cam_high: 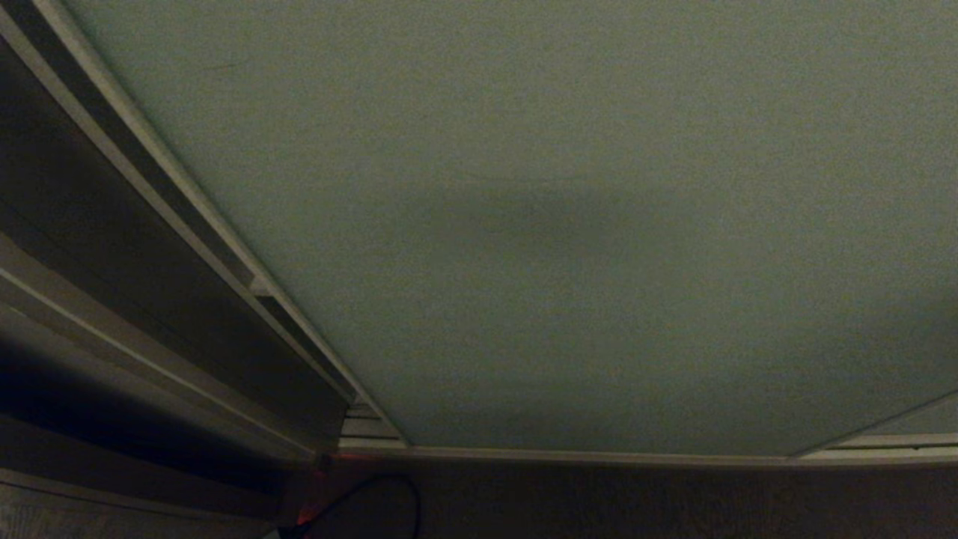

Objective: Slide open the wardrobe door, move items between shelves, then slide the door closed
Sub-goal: Close the door

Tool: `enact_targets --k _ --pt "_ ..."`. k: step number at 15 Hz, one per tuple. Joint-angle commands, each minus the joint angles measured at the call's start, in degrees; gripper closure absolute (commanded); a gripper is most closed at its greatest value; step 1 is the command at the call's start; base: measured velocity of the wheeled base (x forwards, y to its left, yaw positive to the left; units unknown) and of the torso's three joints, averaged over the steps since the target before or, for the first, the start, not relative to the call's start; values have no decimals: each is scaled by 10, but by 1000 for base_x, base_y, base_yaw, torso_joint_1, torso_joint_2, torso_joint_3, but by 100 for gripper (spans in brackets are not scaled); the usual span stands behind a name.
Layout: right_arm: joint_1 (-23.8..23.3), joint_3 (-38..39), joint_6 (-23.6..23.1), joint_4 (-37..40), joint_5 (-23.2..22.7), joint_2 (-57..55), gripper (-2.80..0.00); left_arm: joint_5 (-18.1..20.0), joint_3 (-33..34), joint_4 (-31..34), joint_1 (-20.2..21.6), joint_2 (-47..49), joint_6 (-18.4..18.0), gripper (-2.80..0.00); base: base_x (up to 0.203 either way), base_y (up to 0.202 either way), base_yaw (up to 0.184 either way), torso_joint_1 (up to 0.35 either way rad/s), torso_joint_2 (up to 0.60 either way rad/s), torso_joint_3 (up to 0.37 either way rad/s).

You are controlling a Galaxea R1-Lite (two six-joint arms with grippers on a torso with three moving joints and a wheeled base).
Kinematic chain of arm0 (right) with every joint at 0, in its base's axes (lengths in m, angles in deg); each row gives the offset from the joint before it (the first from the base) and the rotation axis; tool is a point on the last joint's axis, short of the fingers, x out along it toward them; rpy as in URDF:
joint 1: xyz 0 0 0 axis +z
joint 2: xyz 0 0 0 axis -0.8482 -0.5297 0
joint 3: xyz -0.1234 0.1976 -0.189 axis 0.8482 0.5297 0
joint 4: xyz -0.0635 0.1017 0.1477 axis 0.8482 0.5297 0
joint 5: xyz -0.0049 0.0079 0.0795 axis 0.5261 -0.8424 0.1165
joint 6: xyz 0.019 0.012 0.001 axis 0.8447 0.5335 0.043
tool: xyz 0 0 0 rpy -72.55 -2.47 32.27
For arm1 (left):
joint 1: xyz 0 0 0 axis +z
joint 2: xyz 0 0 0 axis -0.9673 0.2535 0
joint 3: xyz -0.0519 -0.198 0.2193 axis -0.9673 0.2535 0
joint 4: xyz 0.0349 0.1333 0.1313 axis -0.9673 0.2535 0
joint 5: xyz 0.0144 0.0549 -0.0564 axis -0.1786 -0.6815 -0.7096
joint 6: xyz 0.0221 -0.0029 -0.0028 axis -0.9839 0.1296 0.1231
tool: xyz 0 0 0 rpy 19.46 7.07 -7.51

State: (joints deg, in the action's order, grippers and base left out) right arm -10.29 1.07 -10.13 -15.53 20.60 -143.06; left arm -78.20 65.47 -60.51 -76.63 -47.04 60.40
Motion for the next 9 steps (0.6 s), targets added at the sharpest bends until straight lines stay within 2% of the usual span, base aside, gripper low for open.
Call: enact_targets --k 1,6,7,9 --pt "-2 7 -6 3 -2 26 0 0 0 0 0 0 0 0 0 0 0 0 0 0" --pt "-5 23 -20 23 13 153 0 0 0 0 0 0 0 0 0 0 0 0 0 0" --pt "-5 14 -20 46 35 178 0 0 0 0 0 0 0 0 0 0 0 0 0 0" --pt "2 -15 -19 108 114 236 0 0 0 0 0 0 0 0 0 0 0 0 0 0"
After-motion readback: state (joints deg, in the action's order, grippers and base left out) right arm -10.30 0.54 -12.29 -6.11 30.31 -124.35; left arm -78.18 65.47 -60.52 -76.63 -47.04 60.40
